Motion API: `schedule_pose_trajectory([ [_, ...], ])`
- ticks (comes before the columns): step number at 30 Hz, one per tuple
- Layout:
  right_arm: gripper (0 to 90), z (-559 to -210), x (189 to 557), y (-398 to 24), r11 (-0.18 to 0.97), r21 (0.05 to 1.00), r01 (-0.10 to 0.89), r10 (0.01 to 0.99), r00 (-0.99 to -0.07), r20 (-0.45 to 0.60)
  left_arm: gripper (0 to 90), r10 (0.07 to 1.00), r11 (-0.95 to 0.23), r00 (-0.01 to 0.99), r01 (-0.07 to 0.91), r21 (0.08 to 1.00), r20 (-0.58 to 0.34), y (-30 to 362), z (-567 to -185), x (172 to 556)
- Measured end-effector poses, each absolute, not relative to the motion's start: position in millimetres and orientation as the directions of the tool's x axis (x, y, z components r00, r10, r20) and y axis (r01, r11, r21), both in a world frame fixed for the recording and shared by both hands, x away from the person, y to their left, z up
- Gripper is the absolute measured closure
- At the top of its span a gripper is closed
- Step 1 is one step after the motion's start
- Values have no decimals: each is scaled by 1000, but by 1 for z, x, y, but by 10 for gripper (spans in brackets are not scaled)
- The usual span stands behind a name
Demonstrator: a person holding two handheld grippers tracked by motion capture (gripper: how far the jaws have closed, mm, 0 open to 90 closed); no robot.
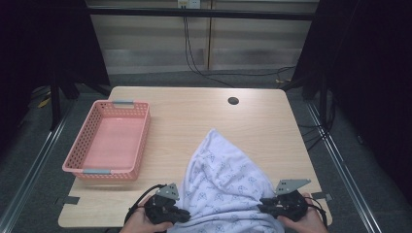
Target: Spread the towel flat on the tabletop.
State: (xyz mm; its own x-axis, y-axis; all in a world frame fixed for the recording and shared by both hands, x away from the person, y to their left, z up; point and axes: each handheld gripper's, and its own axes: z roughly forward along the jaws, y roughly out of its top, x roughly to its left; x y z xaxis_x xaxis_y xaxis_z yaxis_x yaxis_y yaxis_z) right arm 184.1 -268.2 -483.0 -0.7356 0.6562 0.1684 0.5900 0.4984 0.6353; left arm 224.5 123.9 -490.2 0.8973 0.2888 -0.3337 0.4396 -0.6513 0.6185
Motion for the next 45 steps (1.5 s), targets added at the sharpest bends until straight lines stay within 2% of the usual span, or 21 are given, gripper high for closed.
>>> schedule_pose_trajectory([
  [5, 598, -462, 207, -278, 376, 733, 567, 711, -683, 164, 695, 366, -552, 878, 471, 688, -308, 118, -478, 258],
  [6, 589, -459, 212, -282, 375, 736, 564, 731, -668, 140, 665, 384, -525, 871, 480, 703, -308, 117, -477, 267],
  [11, 514, -473, 225, -290, 351, 701, 621, 793, -595, 130, 636, 462, -467, 830, 527, 710, -313, 107, -483, 311],
  [13, 513, -481, 231, -294, 334, 696, 636, 800, -582, 148, 652, 479, -488, 826, 532, 692, -298, 102, -491, 318],
  [14, 540, -482, 234, -294, 337, 694, 636, 790, -593, 160, 664, 471, -505, 832, 528, 683, -295, 100, -494, 319],
  [15, 614, -484, 237, -294, 342, 687, 642, 780, -601, 173, 678, 470, -523, 835, 525, 672, -286, 99, -497, 318],
  [16, 741, -485, 240, -293, 349, 690, 634, 765, -618, 180, 697, 468, -540, 842, 513, 667, -268, 98, -498, 316],
  [18, 888, -483, 244, -291, 344, 710, 615, 753, -632, 182, 730, 469, -568, 853, 490, 661, -230, 102, -496, 308],
  [22, 898, -462, 244, -301, 286, 764, 578, 777, -607, 168, 740, 466, -561, 850, 497, 662, -245, 110, -496, 300],
  [27, 898, -434, 220, -321, 224, 834, 505, 811, -571, 128, 714, 480, -578, 846, 503, 642, -231, 126, -493, 274],
  [29, 898, -433, 206, -326, 225, 829, 512, 809, -572, 134, 701, 447, -577, 845, 523, 627, -294, 132, -492, 265],
  [33, 894, -451, 178, -328, 273, 768, 579, 793, -587, 160, 667, 400, -583, 847, 531, 616, -351, 140, -492, 251],
  [35, 871, -463, 171, -328, 296, 736, 609, 790, -589, 170, 640, 403, -575, 850, 524, 629, -340, 141, -489, 254],
  [39, 700, -462, 179, -326, 278, 754, 595, 800, -578, 161, 648, 440, -497, 838, 526, 690, -321, 136, -478, 281],
  [41, 626, -453, 196, -319, 263, 781, 566, 808, -572, 143, 649, 476, -468, 825, 531, 706, -305, 129, -476, 300],
  [45, 556, -452, 243, -301, 293, 778, 556, 788, -601, 132, 571, 555, -448, 790, 548, 706, -261, 117, -485, 334],
])
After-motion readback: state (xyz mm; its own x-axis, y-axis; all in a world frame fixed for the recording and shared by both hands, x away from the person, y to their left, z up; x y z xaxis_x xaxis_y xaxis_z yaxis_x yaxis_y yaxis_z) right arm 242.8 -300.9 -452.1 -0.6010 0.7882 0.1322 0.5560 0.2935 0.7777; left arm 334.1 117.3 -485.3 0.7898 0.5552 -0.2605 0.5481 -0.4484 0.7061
